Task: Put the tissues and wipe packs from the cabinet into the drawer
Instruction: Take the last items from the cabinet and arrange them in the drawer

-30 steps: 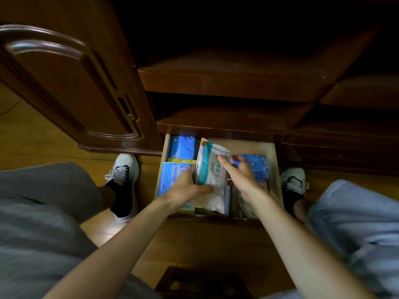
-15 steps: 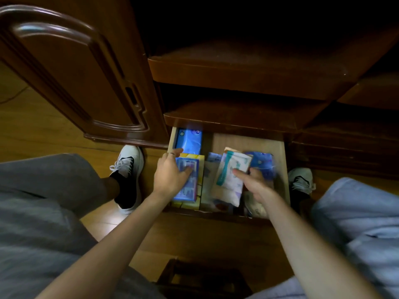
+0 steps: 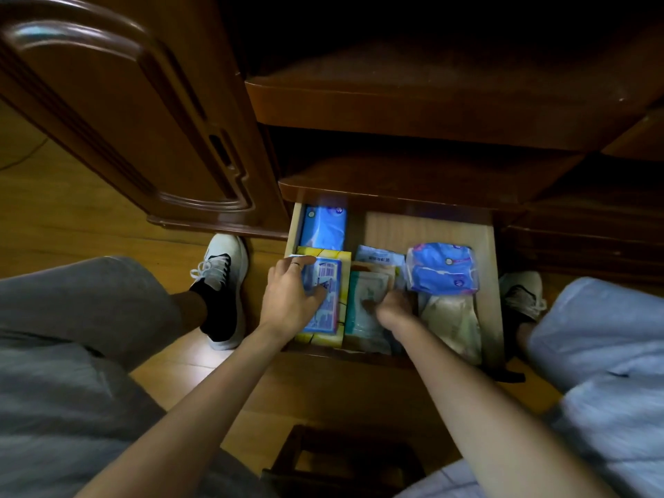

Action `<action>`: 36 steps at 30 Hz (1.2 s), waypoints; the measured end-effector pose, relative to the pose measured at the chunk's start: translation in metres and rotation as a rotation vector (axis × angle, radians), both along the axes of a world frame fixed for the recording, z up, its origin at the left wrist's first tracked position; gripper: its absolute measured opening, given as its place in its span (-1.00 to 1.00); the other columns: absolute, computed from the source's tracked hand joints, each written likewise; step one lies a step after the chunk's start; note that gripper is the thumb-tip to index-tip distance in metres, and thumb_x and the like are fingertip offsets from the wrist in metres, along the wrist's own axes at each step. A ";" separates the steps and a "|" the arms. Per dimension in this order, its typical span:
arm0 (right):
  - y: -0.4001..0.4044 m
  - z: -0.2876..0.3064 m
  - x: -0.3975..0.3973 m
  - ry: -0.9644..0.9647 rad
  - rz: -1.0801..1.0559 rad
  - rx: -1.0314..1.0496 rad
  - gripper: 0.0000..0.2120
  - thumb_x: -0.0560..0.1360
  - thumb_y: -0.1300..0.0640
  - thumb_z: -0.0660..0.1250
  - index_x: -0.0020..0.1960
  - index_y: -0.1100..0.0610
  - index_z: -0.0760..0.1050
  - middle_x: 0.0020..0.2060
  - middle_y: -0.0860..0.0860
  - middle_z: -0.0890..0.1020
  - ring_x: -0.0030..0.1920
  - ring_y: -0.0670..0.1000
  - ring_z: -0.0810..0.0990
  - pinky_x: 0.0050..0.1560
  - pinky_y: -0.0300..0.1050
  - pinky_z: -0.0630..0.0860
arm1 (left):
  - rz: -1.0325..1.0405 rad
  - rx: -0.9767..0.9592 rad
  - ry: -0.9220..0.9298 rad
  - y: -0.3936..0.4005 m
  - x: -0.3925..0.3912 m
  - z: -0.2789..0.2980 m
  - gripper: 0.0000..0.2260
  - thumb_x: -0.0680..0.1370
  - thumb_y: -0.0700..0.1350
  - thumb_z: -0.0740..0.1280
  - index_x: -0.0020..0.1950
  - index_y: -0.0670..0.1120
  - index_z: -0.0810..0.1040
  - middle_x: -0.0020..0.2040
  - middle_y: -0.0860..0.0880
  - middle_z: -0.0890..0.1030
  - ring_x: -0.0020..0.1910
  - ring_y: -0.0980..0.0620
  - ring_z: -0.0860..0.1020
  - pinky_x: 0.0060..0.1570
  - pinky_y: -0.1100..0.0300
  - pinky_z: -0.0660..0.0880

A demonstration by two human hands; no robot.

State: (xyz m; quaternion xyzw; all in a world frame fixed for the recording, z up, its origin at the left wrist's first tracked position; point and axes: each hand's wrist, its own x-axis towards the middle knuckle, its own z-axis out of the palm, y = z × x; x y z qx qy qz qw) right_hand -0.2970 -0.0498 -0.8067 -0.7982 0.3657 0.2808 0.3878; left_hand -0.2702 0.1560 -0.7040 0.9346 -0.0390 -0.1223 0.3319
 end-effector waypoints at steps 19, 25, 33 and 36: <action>-0.014 -0.002 -0.013 -0.162 -0.241 0.162 -0.49 0.48 0.03 0.47 0.38 0.04 0.40 0.22 0.06 0.62 0.19 0.12 0.63 0.22 0.13 0.59 | -0.042 0.127 0.042 0.007 -0.004 -0.005 -0.32 0.43 0.07 0.52 0.46 0.02 0.30 0.49 -0.05 0.25 0.41 -0.09 0.34 0.15 0.01 0.53; -0.011 0.002 -0.013 -0.053 0.018 -0.111 -0.75 0.56 0.08 0.37 0.22 0.09 0.53 0.18 0.09 0.60 0.05 0.08 0.57 0.04 0.02 0.57 | 0.010 0.075 0.171 0.008 0.001 -0.010 -0.16 0.40 0.04 0.55 0.53 0.04 0.12 0.25 -0.06 0.45 0.18 -0.07 0.55 -0.11 0.06 0.56; -0.013 0.027 -0.015 0.017 -0.003 -0.020 -0.52 0.52 -0.02 0.43 0.36 0.13 0.45 0.27 0.11 0.56 0.26 0.15 0.57 0.22 0.11 0.57 | 0.053 0.048 0.227 0.011 0.009 -0.015 -0.09 0.34 0.02 0.60 0.52 0.00 0.11 0.23 -0.05 0.51 0.16 -0.05 0.57 -0.07 0.03 0.56; -0.001 0.051 -0.013 -0.233 0.106 -0.249 -0.51 0.54 -0.14 0.38 0.37 0.06 0.42 0.27 0.05 0.55 0.26 0.10 0.54 0.12 0.02 0.56 | 0.080 0.022 0.245 0.013 0.010 -0.018 -0.11 0.31 0.04 0.62 0.48 -0.07 0.19 0.24 -0.07 0.54 0.21 -0.07 0.56 0.02 -0.01 0.57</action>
